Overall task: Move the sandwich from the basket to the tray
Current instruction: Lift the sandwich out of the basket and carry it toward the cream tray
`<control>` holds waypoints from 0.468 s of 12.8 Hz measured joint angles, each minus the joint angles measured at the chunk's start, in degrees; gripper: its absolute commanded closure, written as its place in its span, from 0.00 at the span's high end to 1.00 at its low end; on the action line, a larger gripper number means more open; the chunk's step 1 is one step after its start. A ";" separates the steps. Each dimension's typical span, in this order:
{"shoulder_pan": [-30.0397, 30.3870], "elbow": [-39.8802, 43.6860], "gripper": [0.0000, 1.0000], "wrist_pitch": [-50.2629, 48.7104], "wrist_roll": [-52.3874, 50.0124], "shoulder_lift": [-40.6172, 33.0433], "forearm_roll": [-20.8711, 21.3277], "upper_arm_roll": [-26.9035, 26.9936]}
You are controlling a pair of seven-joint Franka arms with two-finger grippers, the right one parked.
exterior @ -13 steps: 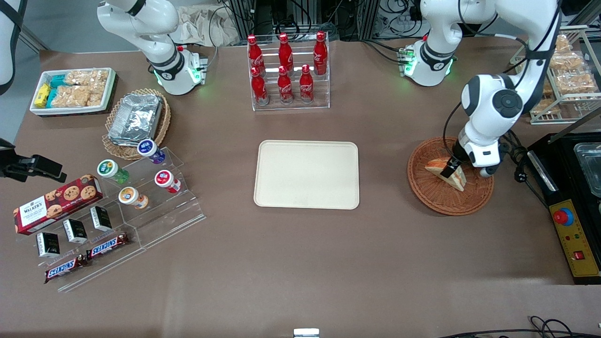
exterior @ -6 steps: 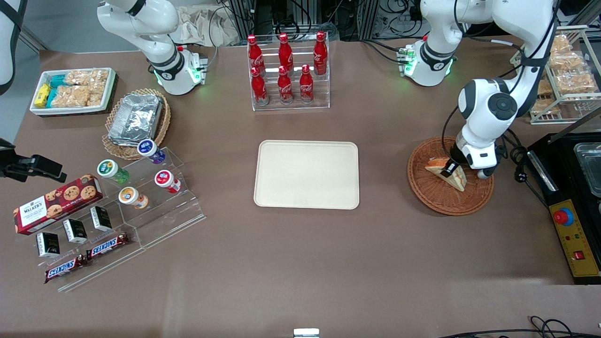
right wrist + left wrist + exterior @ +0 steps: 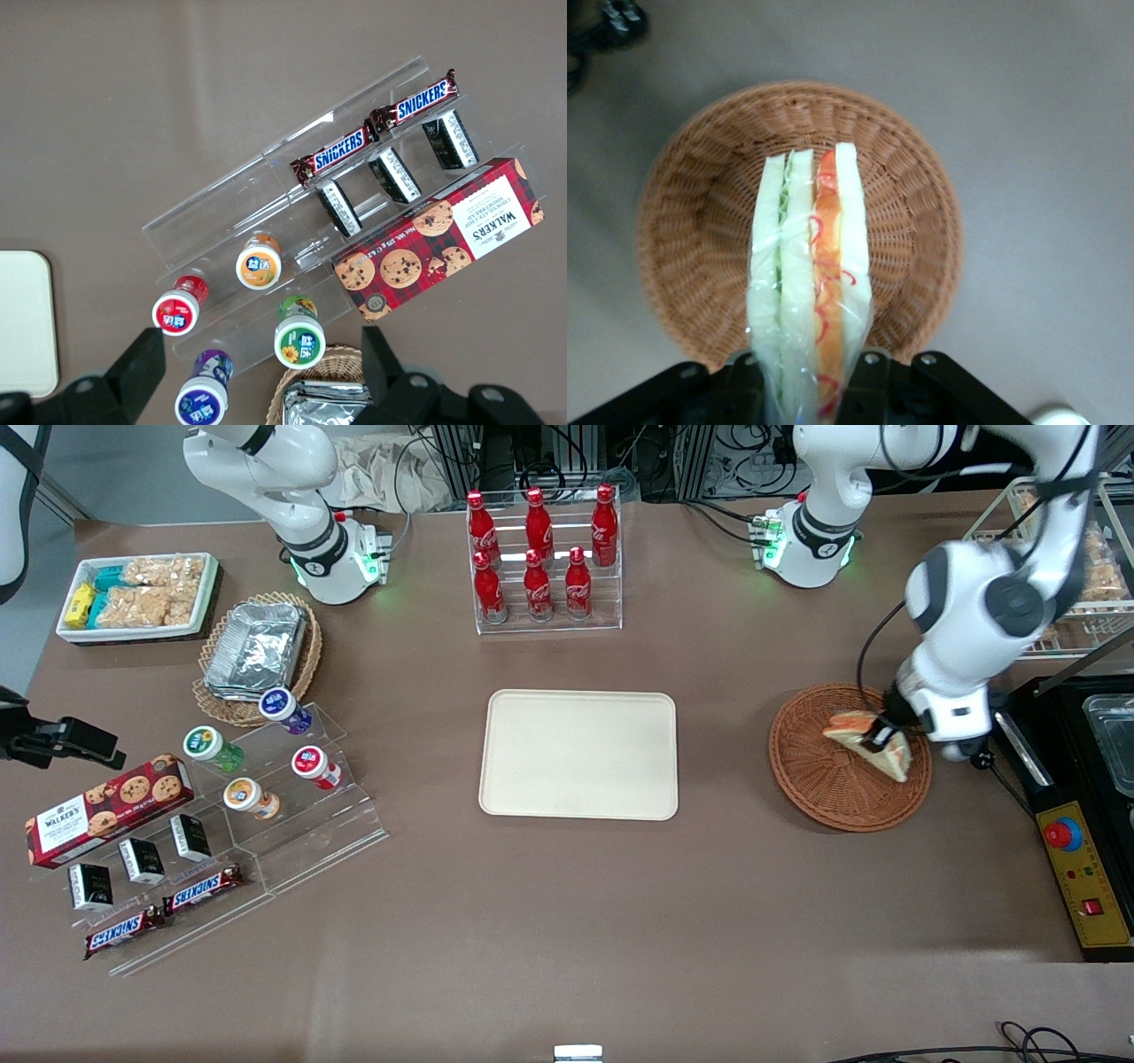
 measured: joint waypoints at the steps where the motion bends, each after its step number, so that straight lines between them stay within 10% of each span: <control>1: -0.05 7.14 0.00 -8.98 1.47 -0.66 -0.01 -0.68; 6: -0.36 30.65 0.00 -29.38 13.91 0.61 -0.90 -6.83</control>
